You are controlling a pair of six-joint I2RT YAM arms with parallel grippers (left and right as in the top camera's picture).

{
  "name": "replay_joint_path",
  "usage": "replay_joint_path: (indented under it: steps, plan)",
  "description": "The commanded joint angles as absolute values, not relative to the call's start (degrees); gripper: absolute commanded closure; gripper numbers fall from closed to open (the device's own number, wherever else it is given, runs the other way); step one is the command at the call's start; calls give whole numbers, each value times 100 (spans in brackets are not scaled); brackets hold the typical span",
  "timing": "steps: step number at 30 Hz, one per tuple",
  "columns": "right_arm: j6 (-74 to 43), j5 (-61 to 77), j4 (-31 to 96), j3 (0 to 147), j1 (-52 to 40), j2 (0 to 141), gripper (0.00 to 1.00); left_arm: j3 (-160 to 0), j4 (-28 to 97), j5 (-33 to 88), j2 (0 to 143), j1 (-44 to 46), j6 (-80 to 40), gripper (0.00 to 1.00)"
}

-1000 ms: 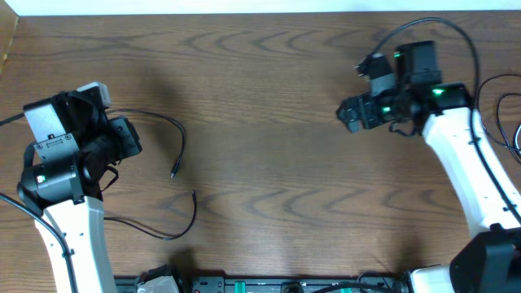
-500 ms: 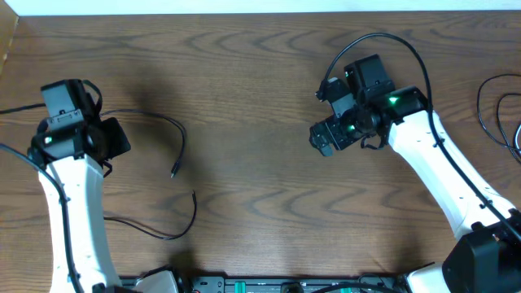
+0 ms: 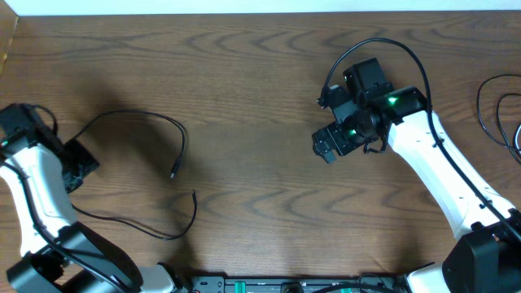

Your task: Untangle cables

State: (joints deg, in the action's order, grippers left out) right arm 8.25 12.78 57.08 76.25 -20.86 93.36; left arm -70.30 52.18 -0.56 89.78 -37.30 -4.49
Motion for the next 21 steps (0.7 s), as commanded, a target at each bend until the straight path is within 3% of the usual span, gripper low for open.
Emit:
replay_joint_path:
  steps: [1,21]
  plan:
    - [910,1234,5730,7511,-2117,9389,1,-7072,5006,89,9157,-3953,-290,46]
    - [906,1232,5046,6528,-2117,9389,1,-7061,3538,89,10261,-4735,1177,50]
